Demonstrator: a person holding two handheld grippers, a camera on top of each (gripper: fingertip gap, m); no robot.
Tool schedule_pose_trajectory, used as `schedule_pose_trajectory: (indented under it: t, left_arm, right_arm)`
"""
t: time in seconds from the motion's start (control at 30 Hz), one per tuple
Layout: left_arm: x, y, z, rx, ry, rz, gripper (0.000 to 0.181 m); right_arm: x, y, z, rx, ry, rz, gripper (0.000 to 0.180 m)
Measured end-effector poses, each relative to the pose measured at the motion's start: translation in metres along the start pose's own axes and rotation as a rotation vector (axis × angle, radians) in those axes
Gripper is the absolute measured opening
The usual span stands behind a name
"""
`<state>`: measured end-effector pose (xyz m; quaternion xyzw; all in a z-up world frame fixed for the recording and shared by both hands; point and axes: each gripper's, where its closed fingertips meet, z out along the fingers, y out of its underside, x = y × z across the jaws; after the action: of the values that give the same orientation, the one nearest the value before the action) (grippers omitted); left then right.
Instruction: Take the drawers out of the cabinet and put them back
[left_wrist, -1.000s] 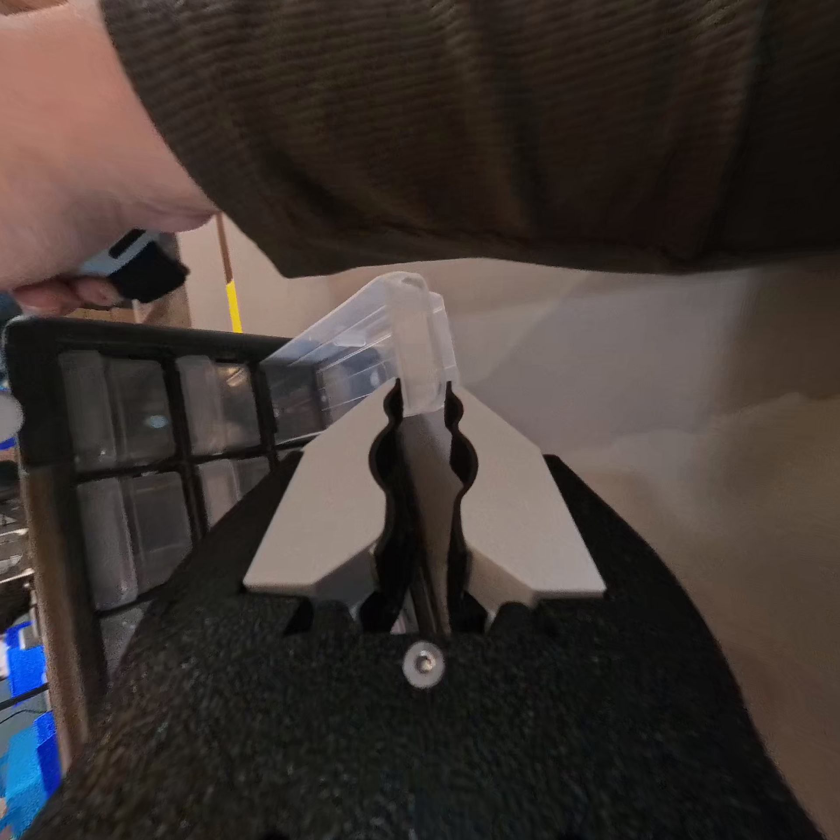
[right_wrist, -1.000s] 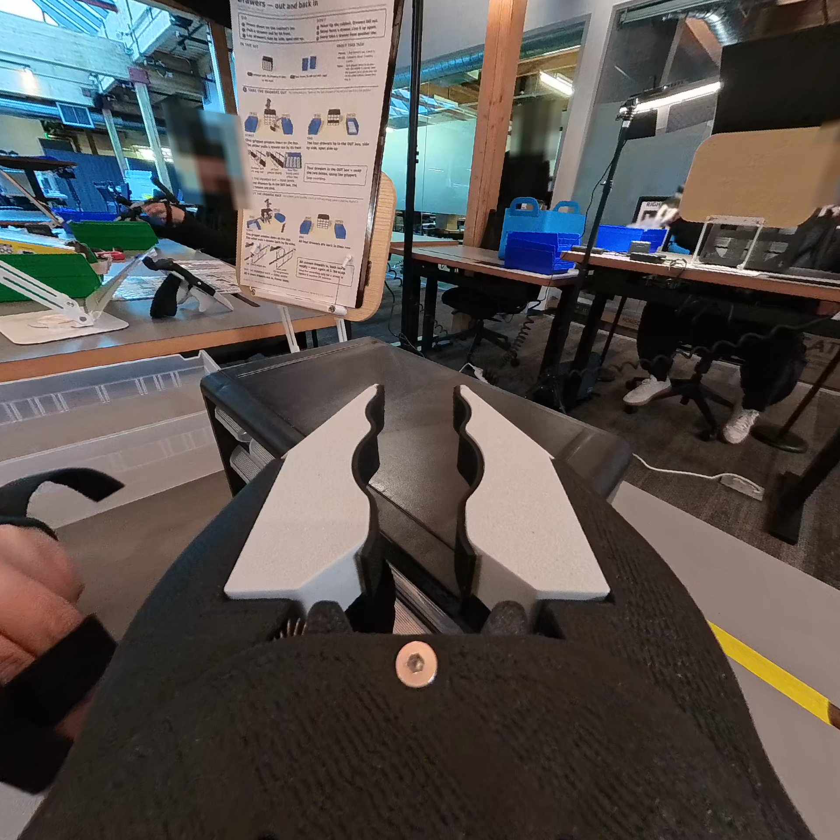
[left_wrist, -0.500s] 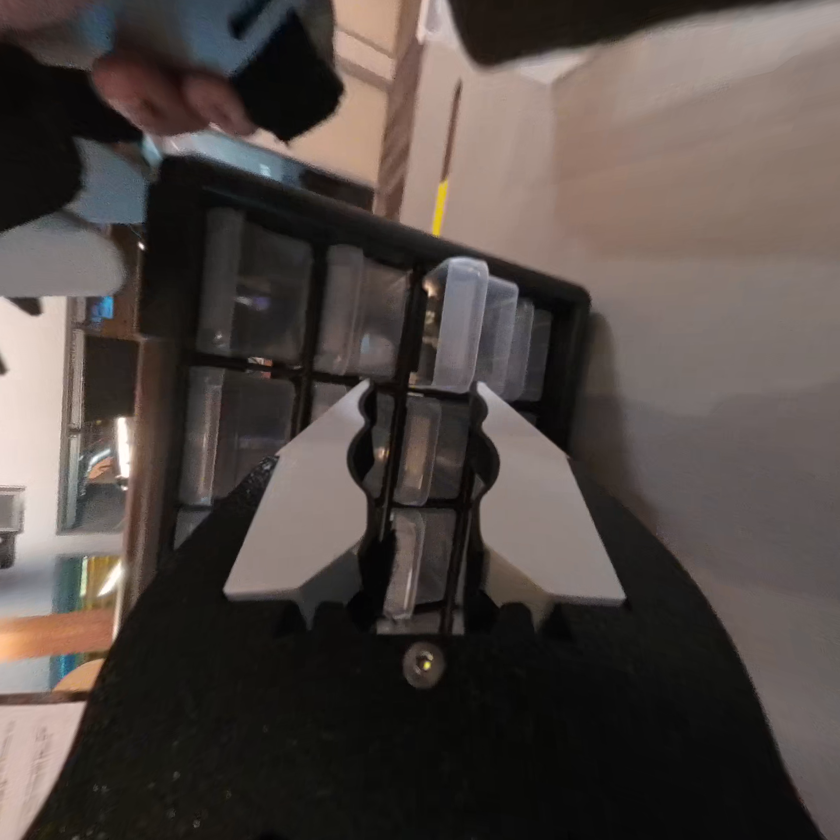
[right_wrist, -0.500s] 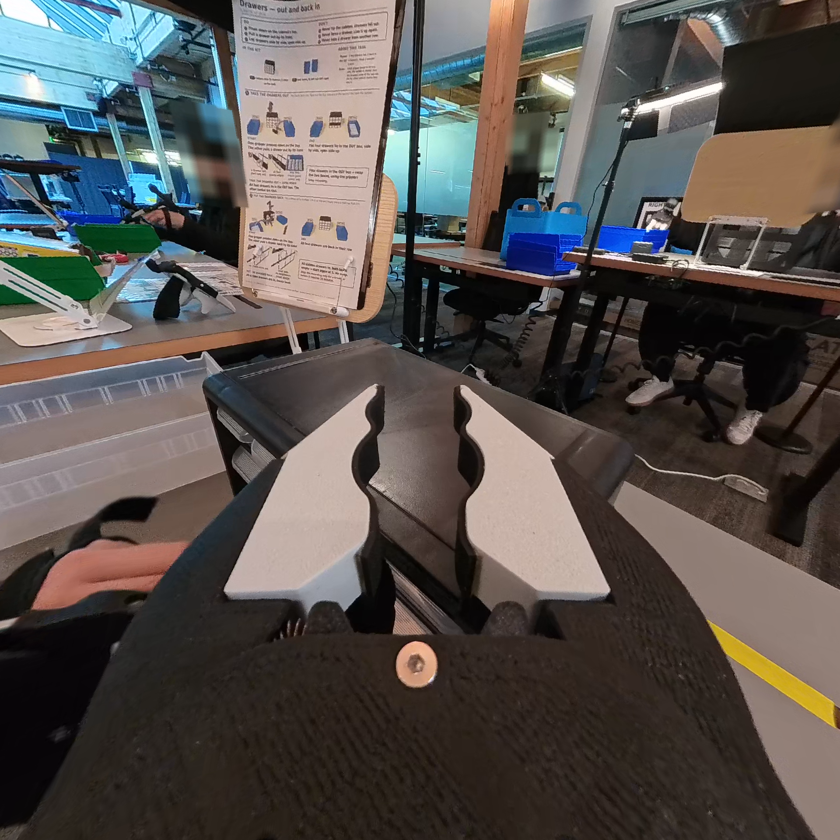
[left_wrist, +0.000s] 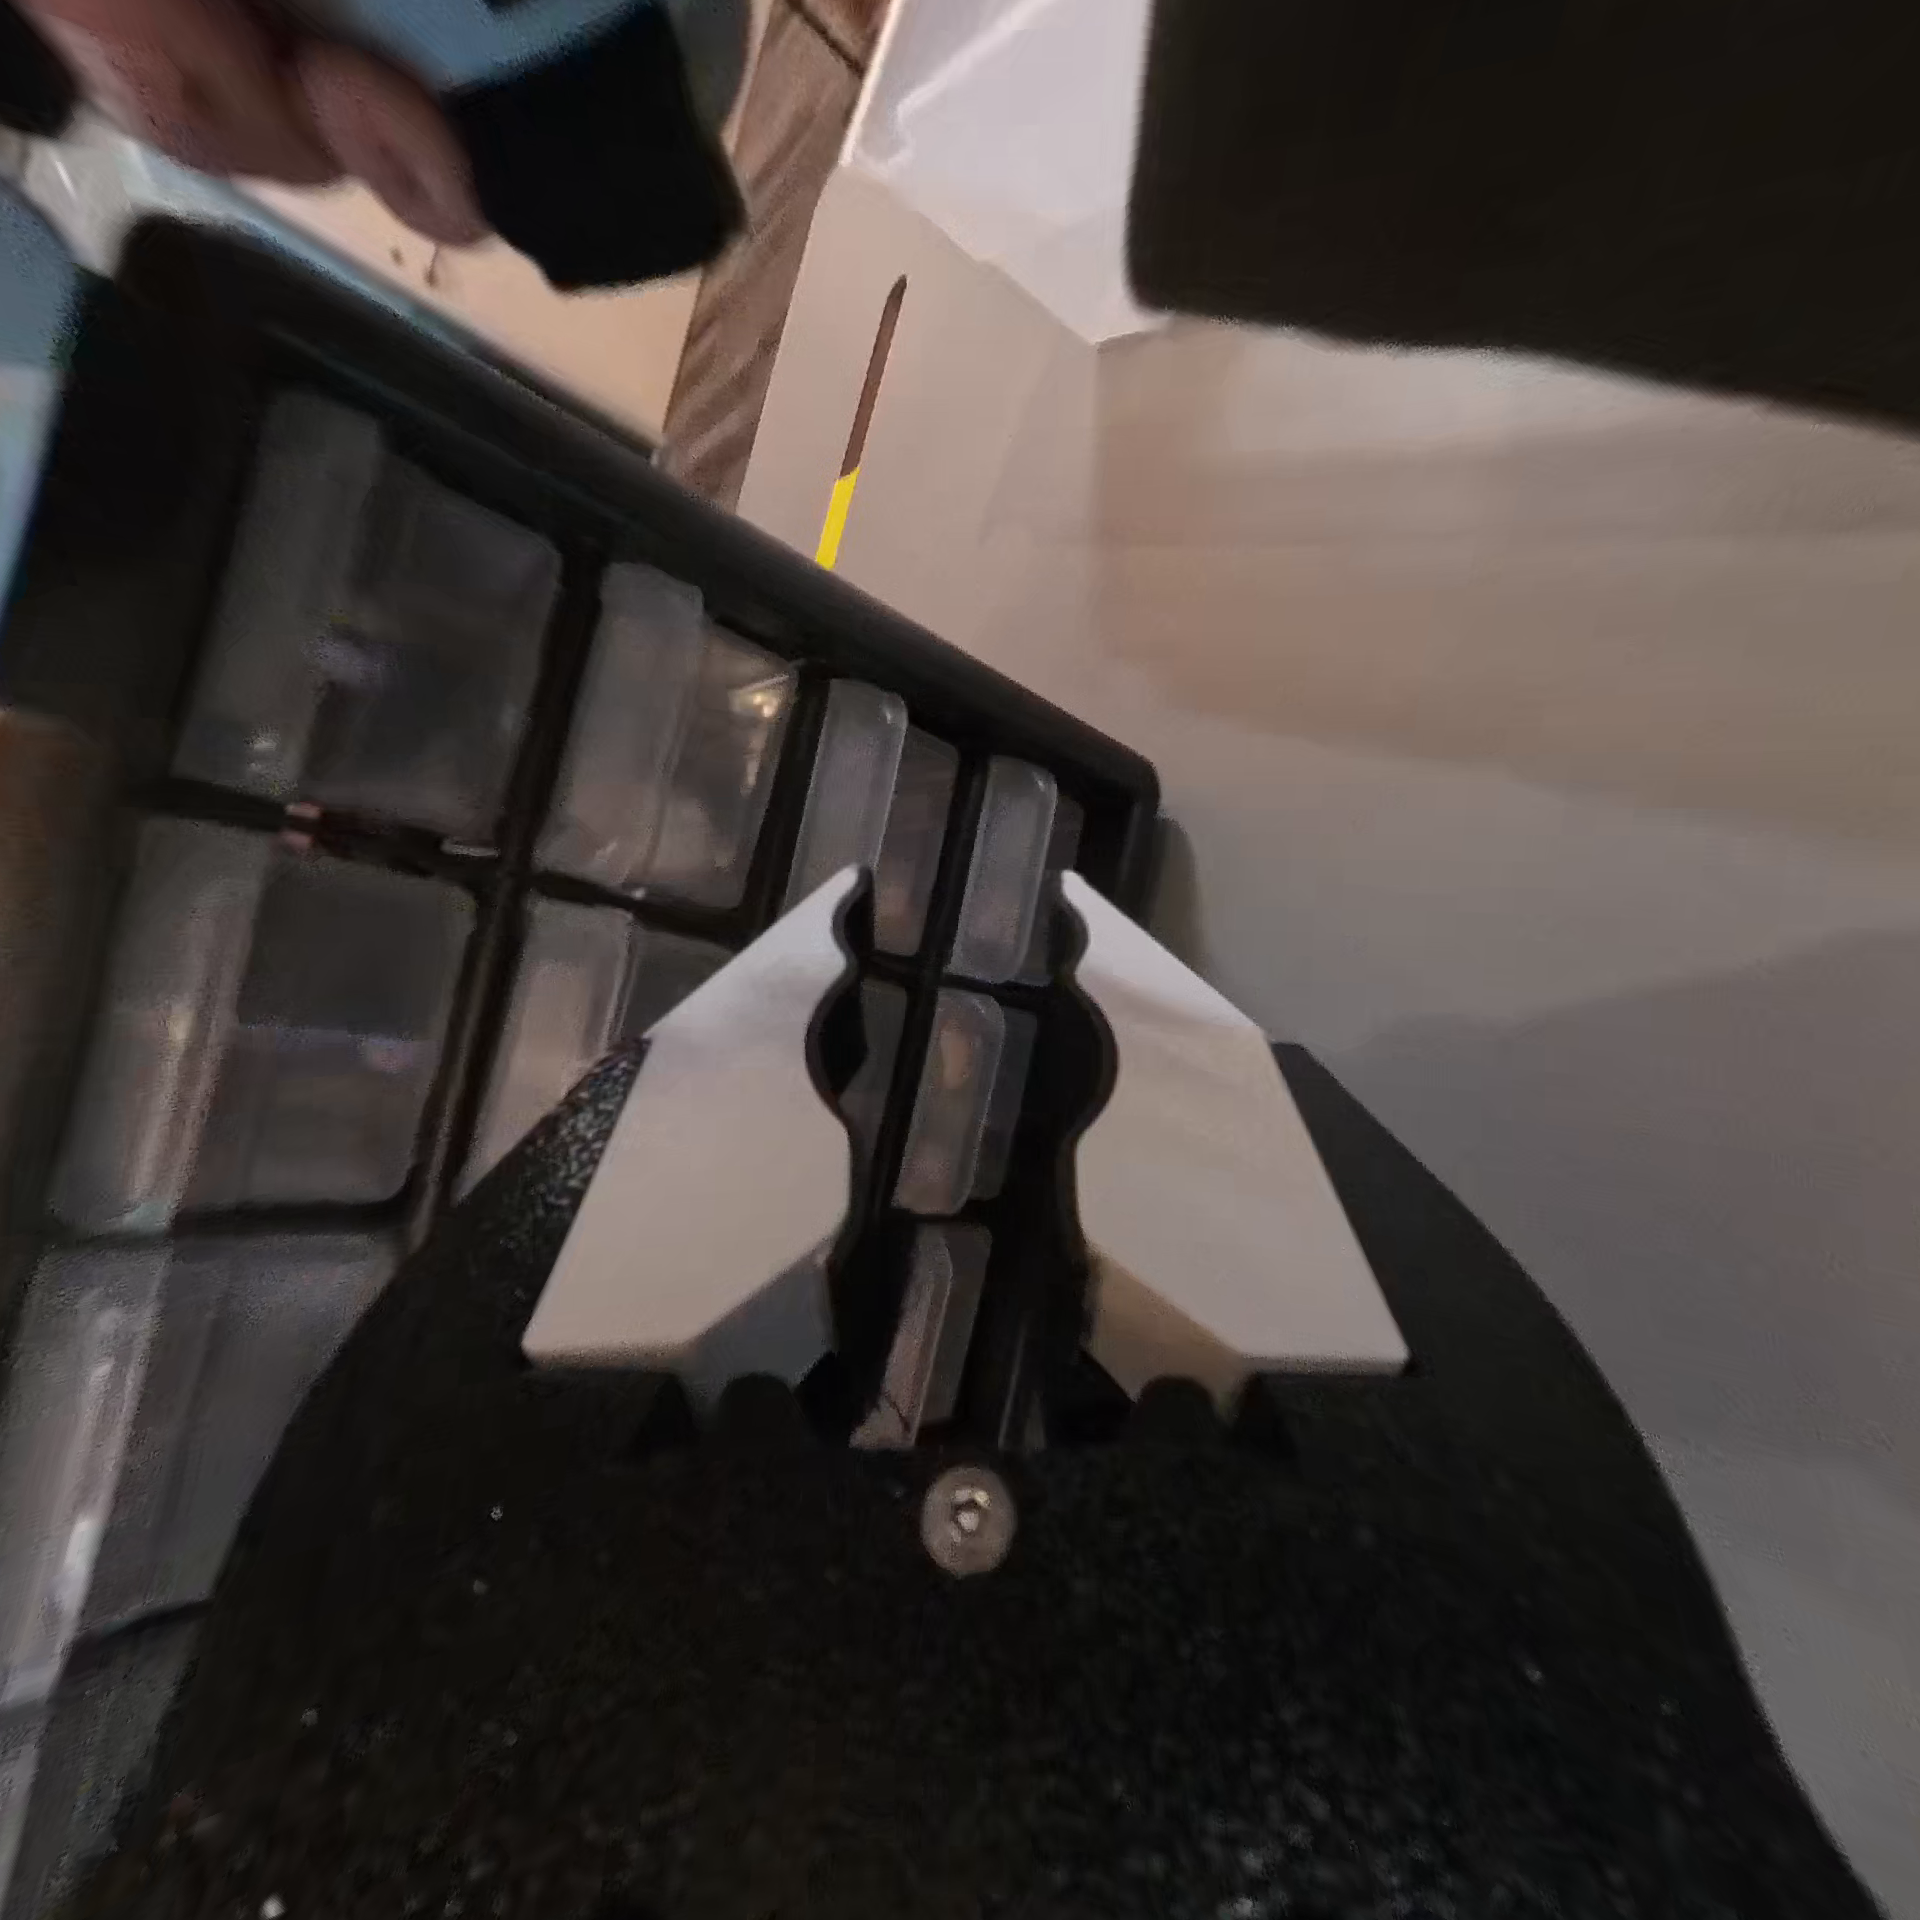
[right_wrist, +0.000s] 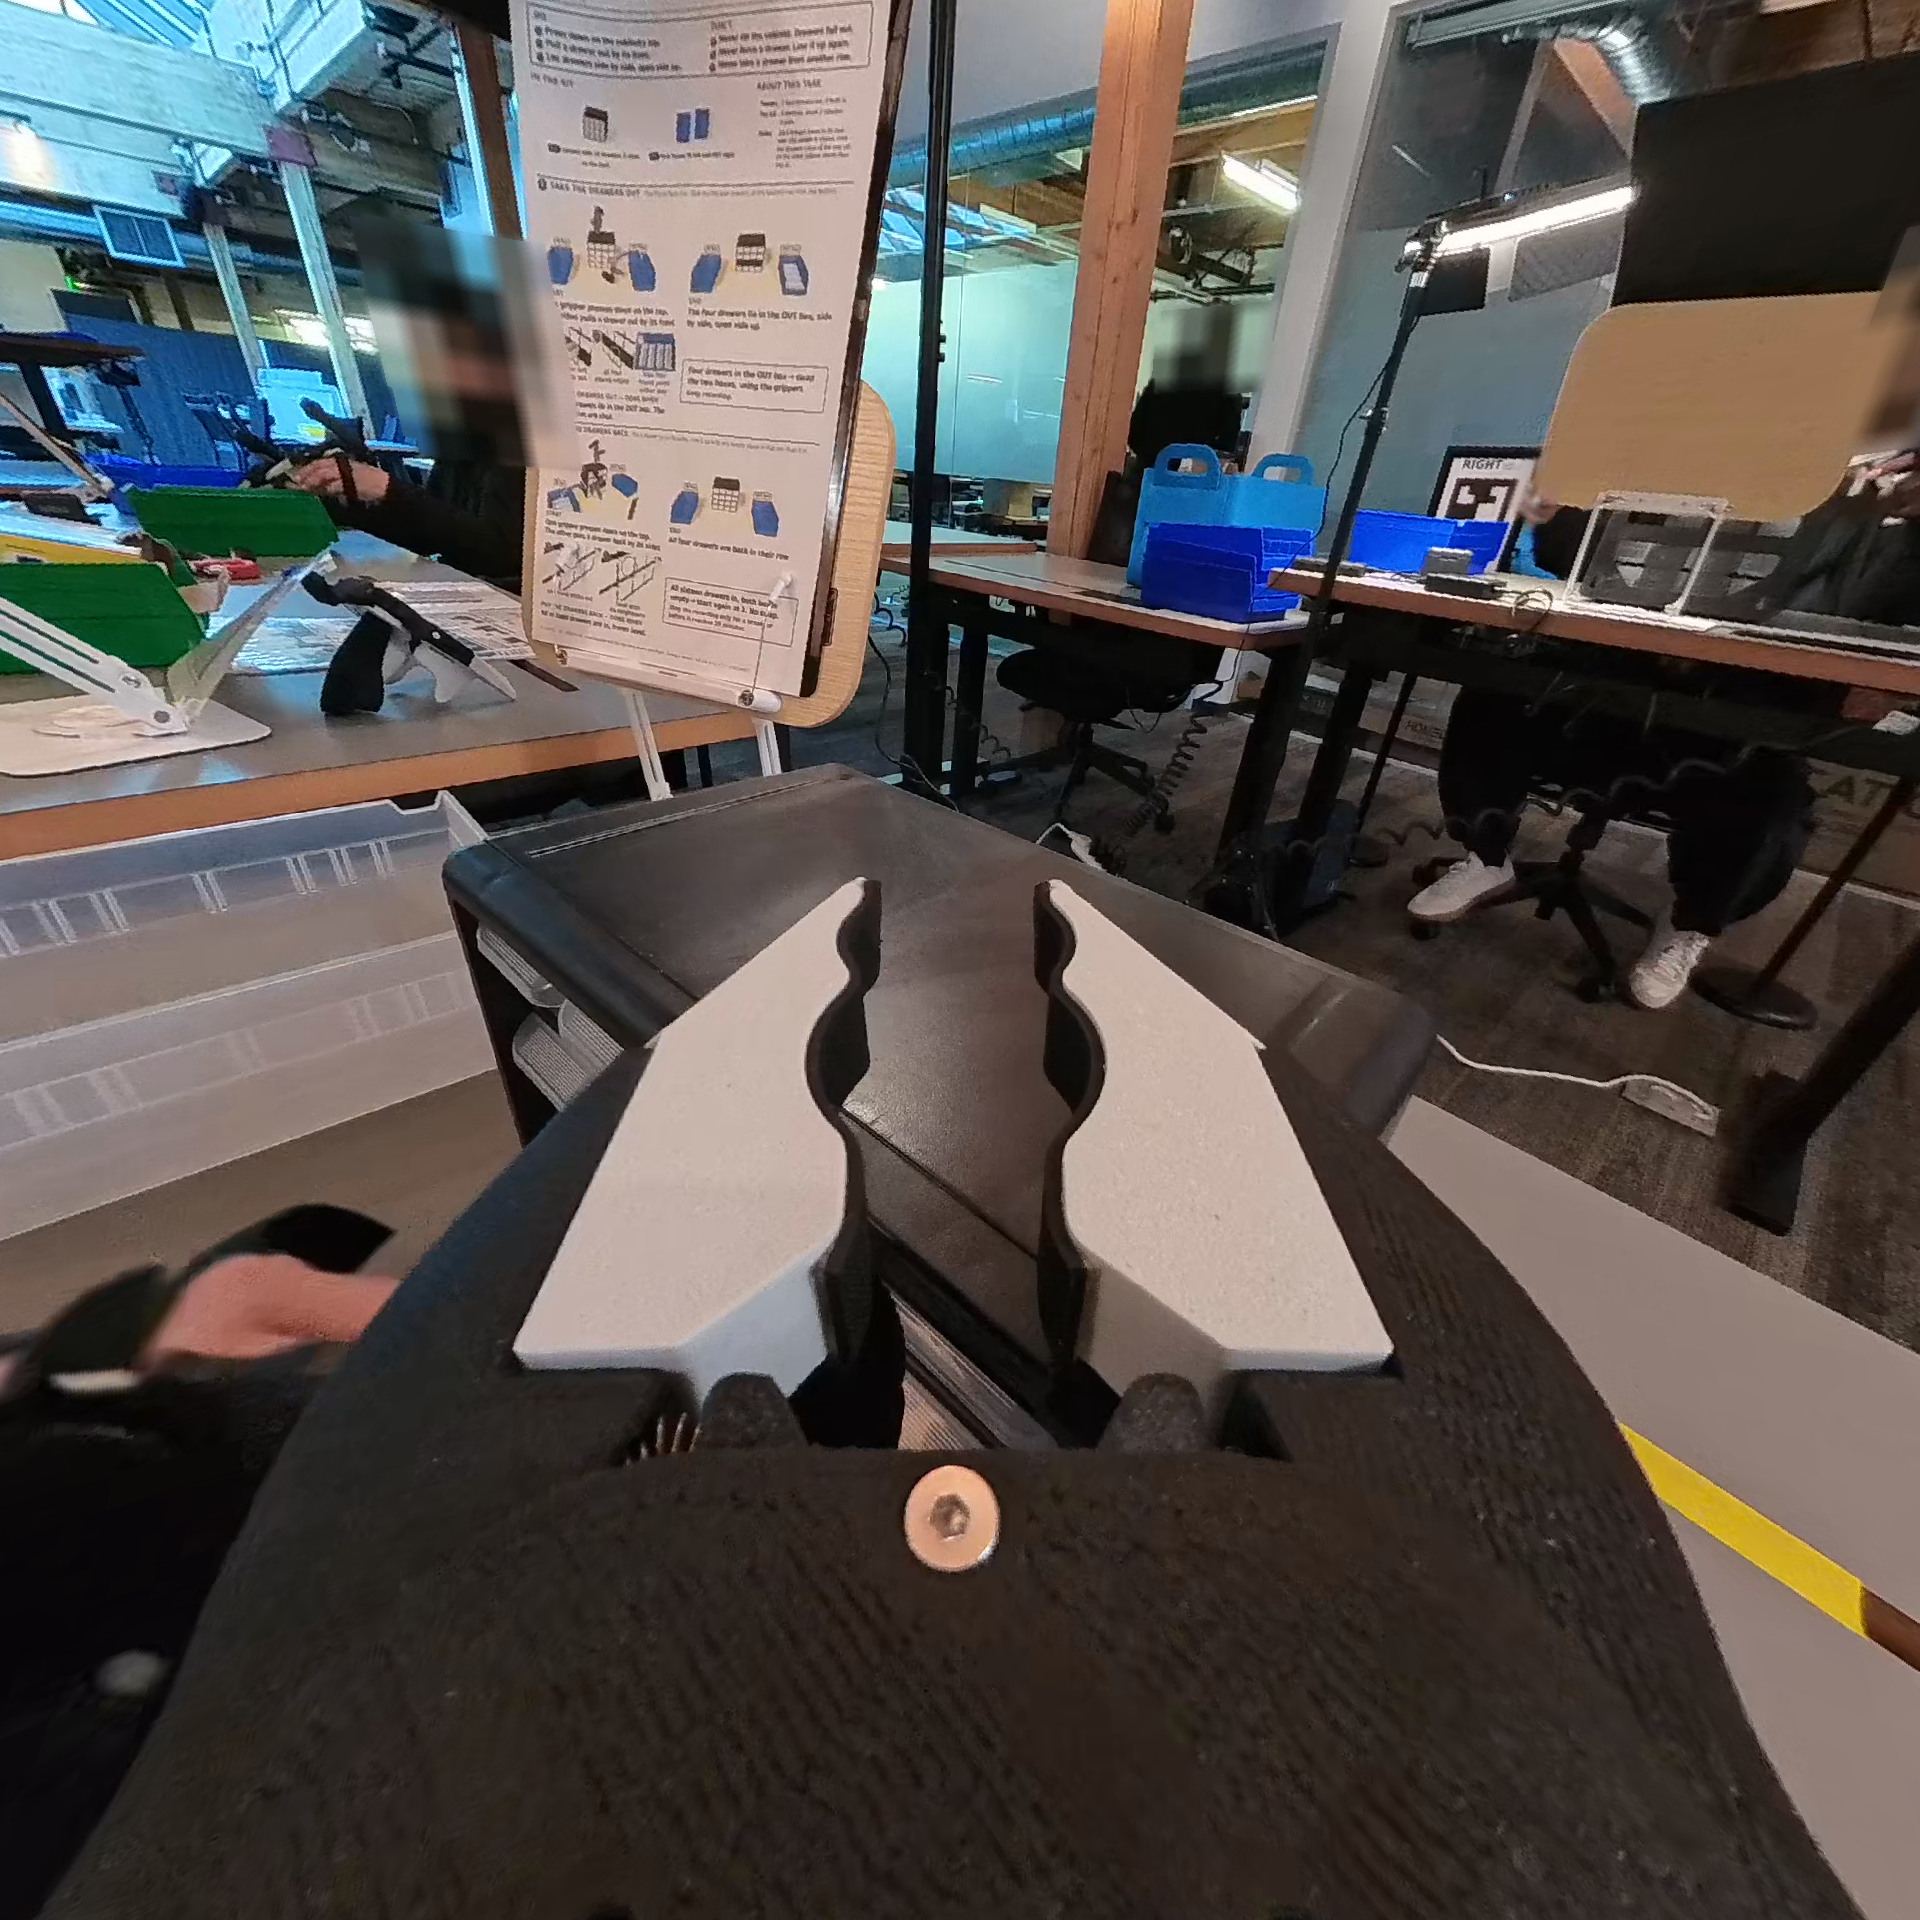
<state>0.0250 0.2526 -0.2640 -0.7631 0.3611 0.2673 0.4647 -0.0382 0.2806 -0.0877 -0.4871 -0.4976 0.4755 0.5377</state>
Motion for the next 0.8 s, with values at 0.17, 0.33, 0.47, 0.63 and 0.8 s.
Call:
schedule_pose_trajectory:
  t: [0.17, 0.33, 0.47, 0.63, 0.8]
  left_arm:
    - [-0.052, -0.03, -0.084, 0.216, -0.003, -0.193, 0.033]
    - [-0.168, 0.003, -0.159, 0.293, -0.201, -0.568, 0.057]
    - [-0.196, 0.048, -0.167, 0.297, -0.217, -0.776, 0.063]
    - [-0.186, 0.096, -0.134, 0.135, -0.129, -0.839, 0.06]
    - [-0.181, 0.107, -0.123, 0.171, -0.033, -0.924, 0.049]
  right_arm:
    - [0.0, 0.001, 0.001, -0.015, 0.014, -0.015, 0.028]
    - [0.001, 0.004, 0.003, -0.047, 0.048, -0.05, 0.029]
    - [-0.001, 0.008, 0.007, -0.104, 0.101, -0.147, 0.033]
    - [-0.041, -0.027, 0.006, 0.025, 0.121, -0.371, 0.037]
    - [-0.134, 0.016, 0.023, 0.027, -0.017, -0.746, 0.037]
